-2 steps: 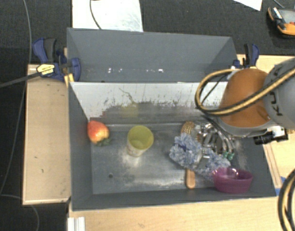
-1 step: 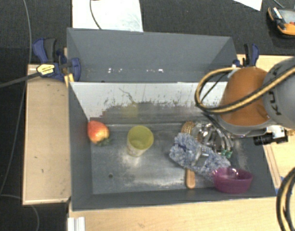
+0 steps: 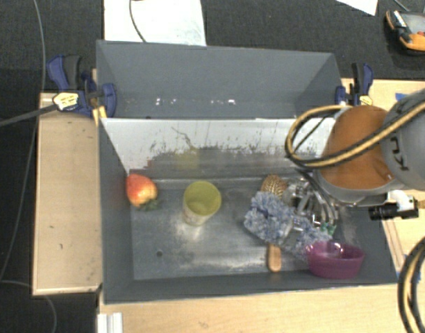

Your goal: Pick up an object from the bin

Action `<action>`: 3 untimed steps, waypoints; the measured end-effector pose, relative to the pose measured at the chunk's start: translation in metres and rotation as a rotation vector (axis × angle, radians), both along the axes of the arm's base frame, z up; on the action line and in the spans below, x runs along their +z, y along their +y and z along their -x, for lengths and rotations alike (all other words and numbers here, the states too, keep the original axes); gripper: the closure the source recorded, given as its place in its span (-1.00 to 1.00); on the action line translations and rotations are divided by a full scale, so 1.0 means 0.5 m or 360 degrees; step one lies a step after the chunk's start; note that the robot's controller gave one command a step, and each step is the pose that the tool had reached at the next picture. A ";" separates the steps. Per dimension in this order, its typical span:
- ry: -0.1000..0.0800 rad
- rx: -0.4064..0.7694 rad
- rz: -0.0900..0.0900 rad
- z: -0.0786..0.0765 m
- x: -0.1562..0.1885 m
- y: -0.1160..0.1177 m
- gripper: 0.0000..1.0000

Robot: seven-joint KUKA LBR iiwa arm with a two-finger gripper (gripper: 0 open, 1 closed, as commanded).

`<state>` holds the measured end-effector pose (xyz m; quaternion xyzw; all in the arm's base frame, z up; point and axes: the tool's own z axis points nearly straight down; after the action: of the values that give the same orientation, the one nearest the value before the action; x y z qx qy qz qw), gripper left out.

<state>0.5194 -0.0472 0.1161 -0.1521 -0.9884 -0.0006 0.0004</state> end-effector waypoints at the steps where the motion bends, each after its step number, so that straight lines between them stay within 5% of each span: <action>1: -0.0029 -0.0169 0.0001 0.007 -0.085 0.004 -1.00; 2: -0.0042 -0.0370 0.0002 0.000 -0.081 0.022 1.00; 3: -0.0042 -0.0369 0.0002 0.000 -0.081 0.022 1.00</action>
Offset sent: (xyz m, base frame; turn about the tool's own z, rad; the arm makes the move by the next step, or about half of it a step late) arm -0.0059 0.0133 -0.0461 0.2320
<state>0.5195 -0.0361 0.0757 -0.2655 -0.9640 -0.0019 -0.0129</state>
